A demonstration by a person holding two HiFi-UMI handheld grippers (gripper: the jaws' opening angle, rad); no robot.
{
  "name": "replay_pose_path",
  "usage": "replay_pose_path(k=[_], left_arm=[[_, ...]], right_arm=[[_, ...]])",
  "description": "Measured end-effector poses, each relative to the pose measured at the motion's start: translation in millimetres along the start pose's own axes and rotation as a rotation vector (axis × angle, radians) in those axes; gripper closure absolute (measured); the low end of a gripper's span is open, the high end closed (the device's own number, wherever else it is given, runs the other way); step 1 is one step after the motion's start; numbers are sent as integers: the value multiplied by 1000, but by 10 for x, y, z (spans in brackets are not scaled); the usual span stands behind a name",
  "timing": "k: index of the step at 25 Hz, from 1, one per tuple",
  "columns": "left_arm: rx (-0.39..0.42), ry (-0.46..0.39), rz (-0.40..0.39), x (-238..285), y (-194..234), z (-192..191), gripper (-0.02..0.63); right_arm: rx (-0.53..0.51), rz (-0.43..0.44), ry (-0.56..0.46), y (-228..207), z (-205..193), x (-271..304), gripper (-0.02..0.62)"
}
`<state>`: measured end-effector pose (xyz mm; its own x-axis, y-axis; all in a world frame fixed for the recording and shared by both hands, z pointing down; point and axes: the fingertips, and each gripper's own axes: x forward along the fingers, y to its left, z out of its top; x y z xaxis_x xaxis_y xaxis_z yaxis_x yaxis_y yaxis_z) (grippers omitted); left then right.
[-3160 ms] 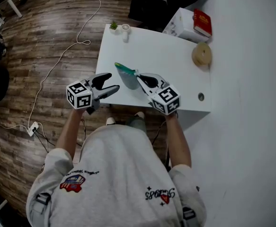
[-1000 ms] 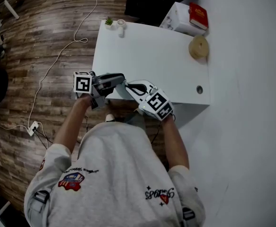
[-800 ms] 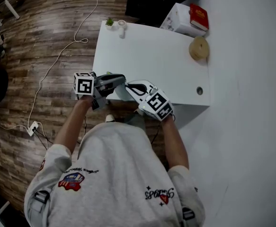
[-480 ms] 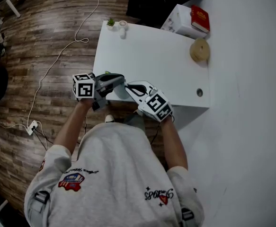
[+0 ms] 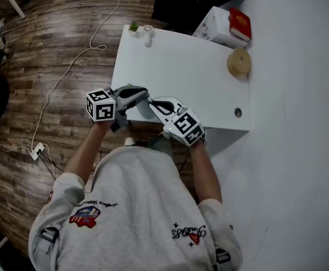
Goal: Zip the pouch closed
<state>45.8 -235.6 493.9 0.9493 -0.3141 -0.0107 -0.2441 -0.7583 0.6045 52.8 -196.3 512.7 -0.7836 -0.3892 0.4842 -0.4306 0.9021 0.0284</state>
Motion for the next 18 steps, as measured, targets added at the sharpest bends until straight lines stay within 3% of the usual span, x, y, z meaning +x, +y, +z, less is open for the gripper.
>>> replay_pose_path(k=[18], left_arm=[[51, -7, 106, -16, 245, 30, 600]], right_arm=[[29, 5, -10, -53, 7, 58, 588]])
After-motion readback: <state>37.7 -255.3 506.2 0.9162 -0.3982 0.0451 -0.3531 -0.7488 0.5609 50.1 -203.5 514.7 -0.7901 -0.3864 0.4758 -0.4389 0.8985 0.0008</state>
